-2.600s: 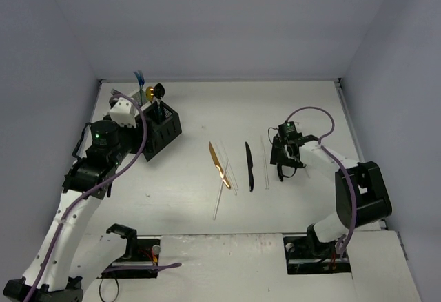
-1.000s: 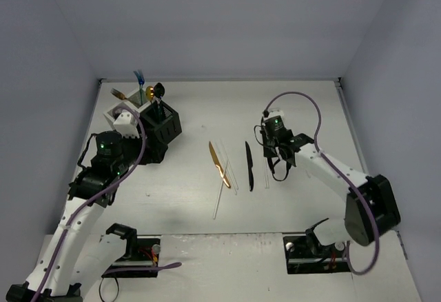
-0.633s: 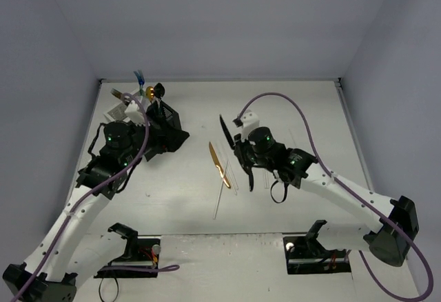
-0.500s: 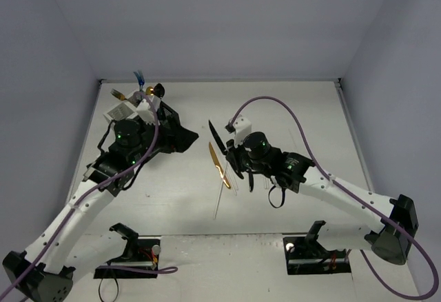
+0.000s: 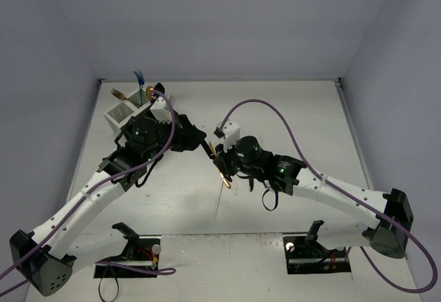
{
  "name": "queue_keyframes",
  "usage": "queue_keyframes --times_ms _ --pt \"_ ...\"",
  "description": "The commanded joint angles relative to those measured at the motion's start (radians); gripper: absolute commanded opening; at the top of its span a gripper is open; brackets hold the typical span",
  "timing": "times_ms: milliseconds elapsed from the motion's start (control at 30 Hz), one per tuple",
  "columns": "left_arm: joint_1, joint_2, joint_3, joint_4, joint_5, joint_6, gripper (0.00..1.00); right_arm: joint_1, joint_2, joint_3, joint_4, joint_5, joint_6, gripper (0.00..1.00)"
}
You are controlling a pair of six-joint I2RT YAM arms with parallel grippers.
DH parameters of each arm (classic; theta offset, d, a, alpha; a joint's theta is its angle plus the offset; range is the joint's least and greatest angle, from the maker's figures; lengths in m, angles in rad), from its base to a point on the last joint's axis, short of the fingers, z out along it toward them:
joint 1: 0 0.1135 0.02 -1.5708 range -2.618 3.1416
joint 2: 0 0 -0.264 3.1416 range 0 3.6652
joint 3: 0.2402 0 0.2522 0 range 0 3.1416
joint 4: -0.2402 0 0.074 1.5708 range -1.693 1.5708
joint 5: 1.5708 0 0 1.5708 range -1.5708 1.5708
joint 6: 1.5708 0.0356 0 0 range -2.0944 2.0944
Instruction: Sort the eating utensils into containers
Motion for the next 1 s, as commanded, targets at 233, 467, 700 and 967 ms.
queue_keyframes --times_ms 233,467,700,967 --pt "-0.025 0.022 0.004 0.133 -0.011 -0.028 0.19 0.014 0.014 0.042 0.158 -0.025 0.005 0.00" --pt "-0.025 0.000 -0.028 0.206 -0.017 -0.030 0.00 0.014 0.019 0.027 0.175 -0.025 0.005 0.03" --pt "-0.023 -0.046 0.028 0.068 -0.153 0.073 0.00 0.014 0.008 0.001 0.173 -0.006 0.000 0.56" --pt "0.130 -0.010 0.288 -0.129 -0.375 0.322 0.00 -0.005 -0.073 -0.069 0.158 0.096 0.008 0.69"
